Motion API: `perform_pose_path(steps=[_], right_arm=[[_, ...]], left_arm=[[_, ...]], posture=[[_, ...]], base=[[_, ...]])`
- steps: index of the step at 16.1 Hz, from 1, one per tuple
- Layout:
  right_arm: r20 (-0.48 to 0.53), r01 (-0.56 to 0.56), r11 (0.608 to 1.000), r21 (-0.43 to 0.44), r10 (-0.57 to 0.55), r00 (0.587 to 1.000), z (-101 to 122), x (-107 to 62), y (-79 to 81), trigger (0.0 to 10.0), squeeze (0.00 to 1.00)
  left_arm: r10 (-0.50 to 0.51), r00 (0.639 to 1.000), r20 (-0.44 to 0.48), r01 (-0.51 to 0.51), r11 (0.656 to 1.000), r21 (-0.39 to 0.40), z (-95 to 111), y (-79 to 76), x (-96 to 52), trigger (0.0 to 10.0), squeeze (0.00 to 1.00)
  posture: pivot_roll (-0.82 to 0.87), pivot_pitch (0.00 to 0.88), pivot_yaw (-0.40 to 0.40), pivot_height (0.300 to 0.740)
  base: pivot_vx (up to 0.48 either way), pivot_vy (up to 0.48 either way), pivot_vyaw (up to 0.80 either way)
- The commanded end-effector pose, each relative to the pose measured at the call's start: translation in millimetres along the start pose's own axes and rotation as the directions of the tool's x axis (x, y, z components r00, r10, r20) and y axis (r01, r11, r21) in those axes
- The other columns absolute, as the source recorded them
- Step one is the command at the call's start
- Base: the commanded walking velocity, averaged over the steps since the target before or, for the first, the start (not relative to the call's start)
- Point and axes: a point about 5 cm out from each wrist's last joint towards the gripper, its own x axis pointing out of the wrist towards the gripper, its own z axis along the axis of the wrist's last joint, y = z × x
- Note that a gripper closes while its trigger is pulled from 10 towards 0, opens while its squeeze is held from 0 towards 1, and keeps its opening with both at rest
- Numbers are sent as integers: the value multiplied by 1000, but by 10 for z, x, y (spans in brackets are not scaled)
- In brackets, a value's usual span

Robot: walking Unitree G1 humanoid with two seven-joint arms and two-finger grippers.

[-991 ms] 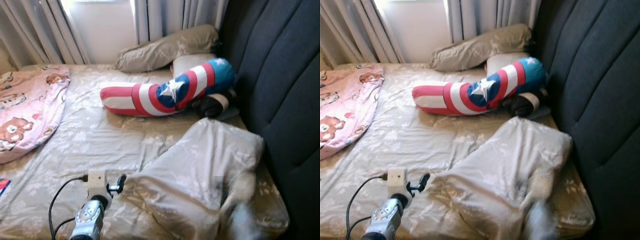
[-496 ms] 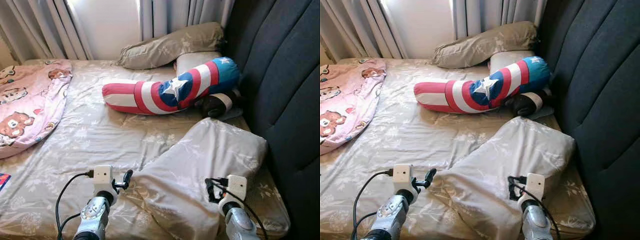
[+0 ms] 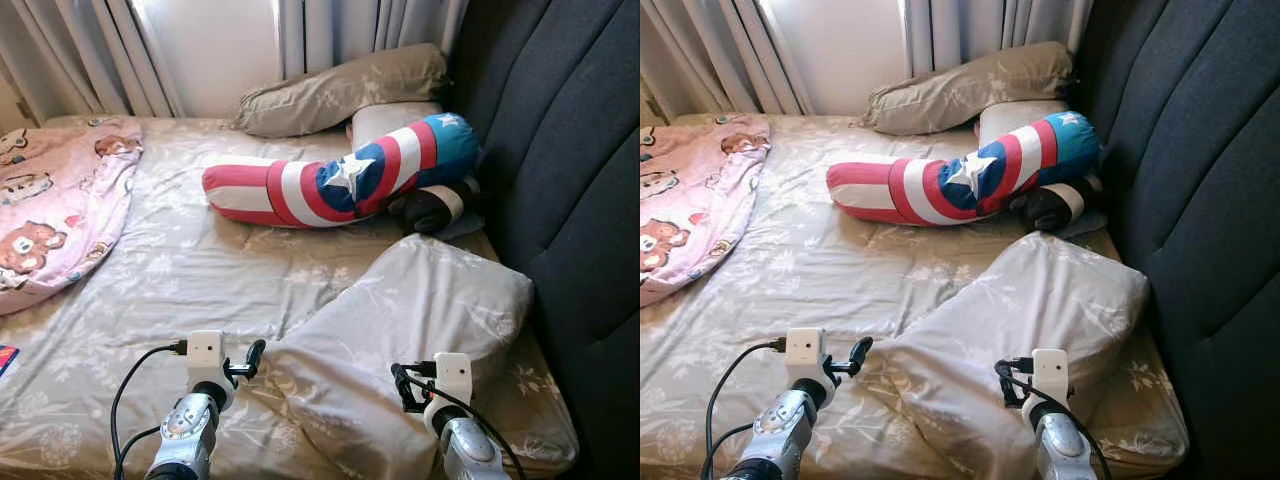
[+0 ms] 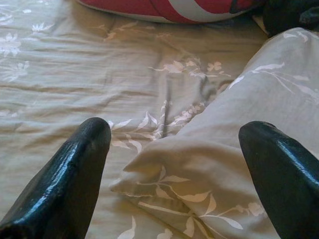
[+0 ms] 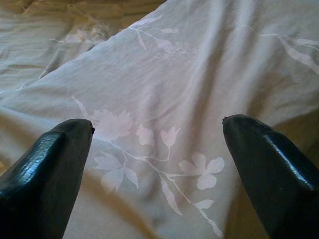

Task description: Clean up the room

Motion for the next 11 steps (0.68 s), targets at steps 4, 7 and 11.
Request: perform_pose_path(steps=[4,7,11], right_arm=[[-12,1,1000,1,-1,1000,-6,3,-8,10000,0],[-25,30,998,51,-29,999,-32,-6,-34,10000,0],[-47,28,999,45,-26,999,-61,-14,-47,10000,0]], left_arm=[[1,1000,16,0,1000,-7,38,5,17,10000,0],[-1,1000,17,2,1000,-6,47,4,23,10000,0],[-1,1000,12,1,1000,-6,39,2,21,10000,0]], posture=[[-4,36,-40,740],[-4,34,-38,740],[-4,31,-38,740]], base=[[0,0,0],[0,0,0],[0,0,0]])
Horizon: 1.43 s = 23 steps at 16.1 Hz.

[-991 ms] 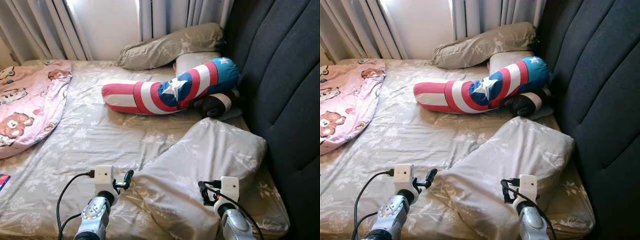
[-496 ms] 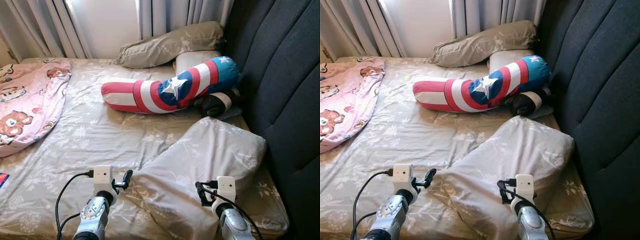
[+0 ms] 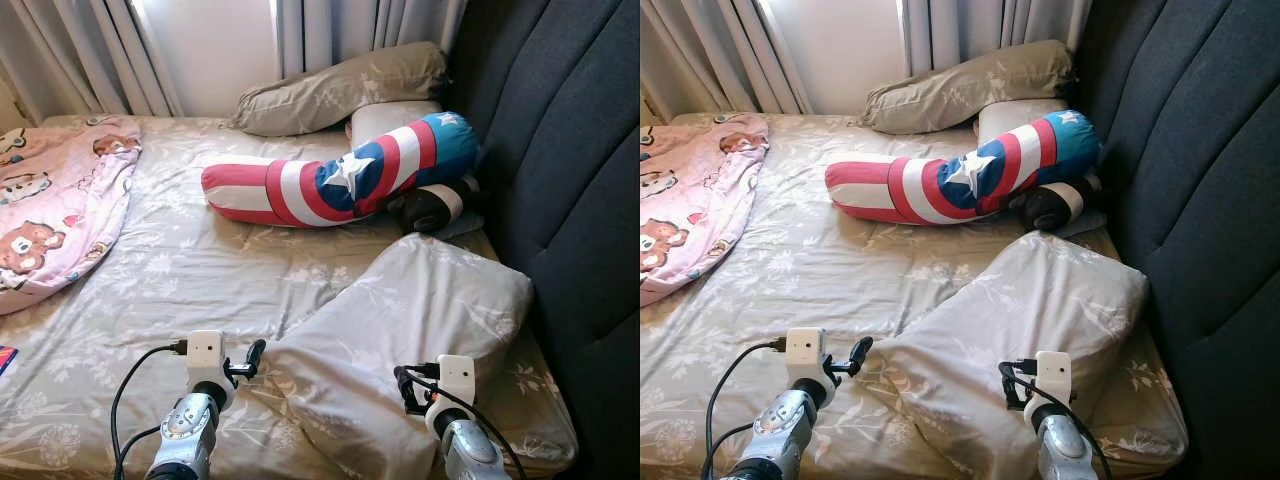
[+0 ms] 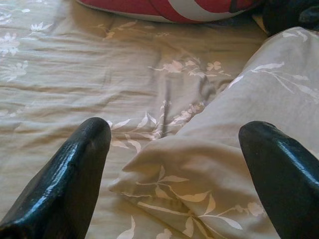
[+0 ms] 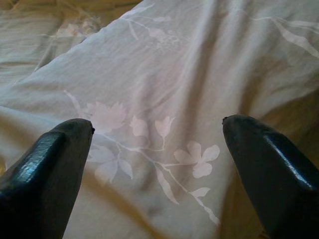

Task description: Clean up the room

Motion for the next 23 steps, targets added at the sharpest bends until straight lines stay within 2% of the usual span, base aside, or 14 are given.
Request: perform_pose_path(steps=[1,5,12,23], right_arm=[[-23,6,1000,5,-6,1000,-30,-7,-19,10000,0],[-37,10,1000,15,-9,999,-57,-14,-19,10000,0],[-51,28,999,36,-26,998,-81,-24,-44,10000,0],[-73,74,990,122,-66,995,-124,-36,-69,10000,0]], left_arm=[[-1,1000,11,1,1000,-6,36,0,20,10000,0],[-2,1000,13,2,1000,-5,42,-7,25,10000,0],[-3,1000,12,3,1000,-6,43,-10,28,10000,0],[-10,1000,9,10,1000,-5,36,-24,28,10000,0]], posture=[[-3,31,-38,740],[-4,28,-38,740],[-5,23,-39,740],[-3,23,-41,740]], base=[[0,0,0],[0,0,0],[264,0,0],[0,0,0]])
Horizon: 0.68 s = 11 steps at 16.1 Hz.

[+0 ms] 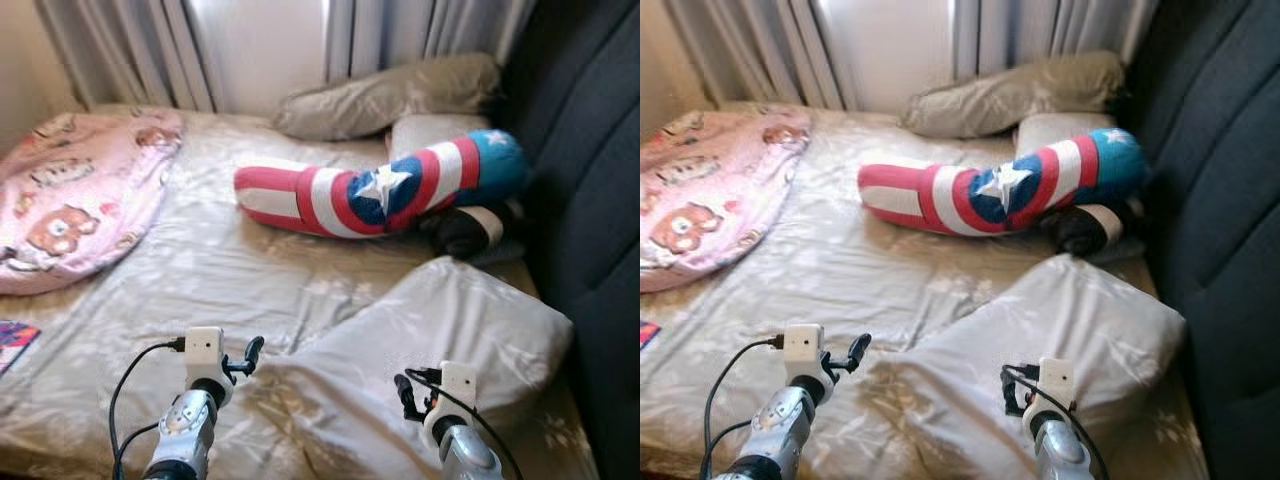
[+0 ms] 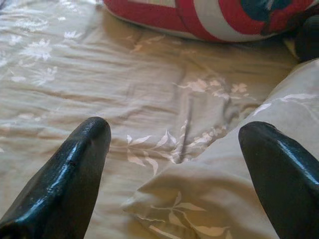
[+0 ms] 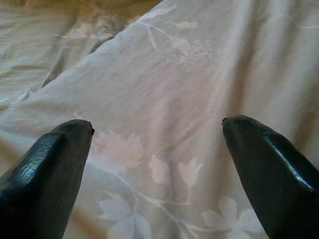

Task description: Clean up the room

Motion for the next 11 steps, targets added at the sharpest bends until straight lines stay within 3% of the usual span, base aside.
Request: perform_pose_path(steps=[1,3,8,10,11], right_arm=[[-15,30,999,26,-30,999,-30,-16,-61,10000,0],[-41,62,993,104,-58,997,-78,-26,-76,10000,0],[-111,138,973,184,-119,987,-213,-77,-145,10000,0],[-137,186,948,256,-155,978,-276,-106,-181,10000,0],[-178,249,903,351,-197,964,-361,-153,-252,10000,0]], left_arm=[[0,1000,-1,0,1000,-11,-7,-16,1,10000,0],[0,1000,-2,0,1000,-9,-9,-6,-3,10000,0],[-6,1000,-7,7,1000,5,-26,26,-28,10000,0],[-7,1000,-10,7,1000,8,-34,43,-38,10000,0],[-10,1000,-11,10,1000,11,-37,48,-43,10000,0]], posture=[[-3,23,-41,740],[-2,27,-40,740],[5,38,-28,740],[3,41,-22,740],[11,46,-15,740]], base=[[0,0,0],[0,0,0],[0,0,0],[0,0,0],[0,0,0]])
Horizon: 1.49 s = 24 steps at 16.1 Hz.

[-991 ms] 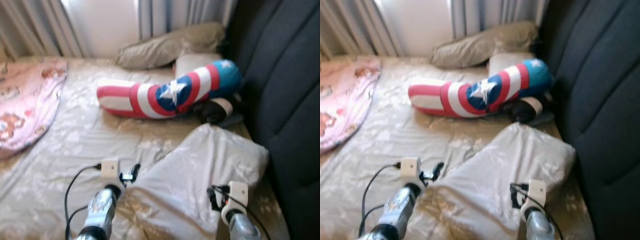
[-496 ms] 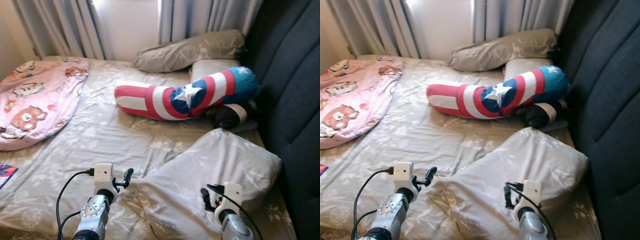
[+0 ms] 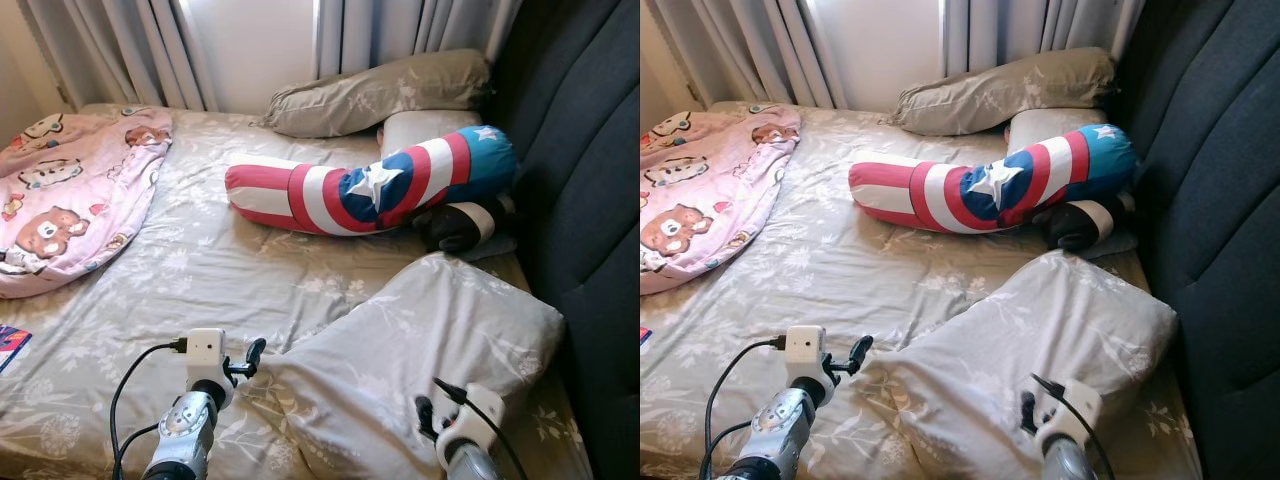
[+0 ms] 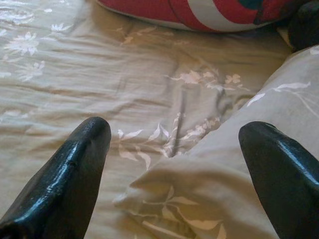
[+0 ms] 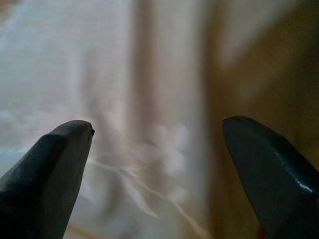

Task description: Clean up the room

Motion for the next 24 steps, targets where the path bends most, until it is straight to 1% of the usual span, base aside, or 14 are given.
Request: perform_pose_path(steps=[1,3,6,7,8,11,13,18,19,20,22,23,24], right_arm=[[-27,36,998,44,-35,999,-65,-23,-83,10000,0],[-16,30,999,32,-30,999,-59,-24,-75,10000,0],[4,-7,997,-76,7,1000,-8,-4,17,10000,0],[3,-11,996,-89,11,1000,-4,-2,31,10000,0],[17,-26,995,-100,28,999,14,2,58,10000,0],[30,-28,992,-126,32,999,37,5,66,10000,0],[58,-22,991,-132,30,998,67,6,77,10000,0],[66,-21,992,-126,30,997,79,8,85,10000,0],[50,-27,988,-152,35,998,72,12,93,10000,0],[50,-37,986,-163,46,998,76,14,104,10000,0],[57,-46,985,-164,56,997,87,15,122,10000,0],[72,-39,984,-175,53,996,103,15,126,10000,0],[100,-35,982,-186,54,993,133,14,134,10000,0]], left_arm=[[-4,1000,-2,4,1000,7,-5,26,-16,10000,0],[-13,1000,1,13,1000,19,10,39,-14,10000,0],[-25,1000,6,25,999,25,33,16,4,10000,0],[-26,1000,6,26,999,25,34,11,5,10000,0],[-29,1000,5,28,999,24,31,-2,8,10000,0],[-34,999,5,34,999,23,27,-20,9,10000,0],[-33,999,4,33,999,20,22,-18,5,10000,0],[-32,999,2,32,999,19,15,-18,1,10000,0],[-36,999,2,36,999,19,11,-30,1,10000,0],[-37,999,2,37,999,19,11,-31,1,10000,0],[-36,999,3,36,999,20,16,-27,3,10000,0],[-35,999,4,35,999,21,23,-26,7,10000,0],[-34,999,8,34,999,21,37,-24,15,10000,0]], posture=[[12,47,-14,740],[10,52,-5,740],[10,56,-1,740],[10,56,-1,740],[8,56,-1,721],[9,56,-4,701],[9,56,-7,701],[8,57,-9,701],[8,57,-7,701],[7,57,-7,696],[8,57,-6,671],[8,57,-6,661],[8,58,-7,661]], base=[[0,0,0],[0,0,0],[0,0,0],[0,0,0],[0,0,0],[0,0,0],[0,0,0],[0,0,0],[0,0,0],[0,0,0],[0,0,0],[0,0,0],[0,0,0]])
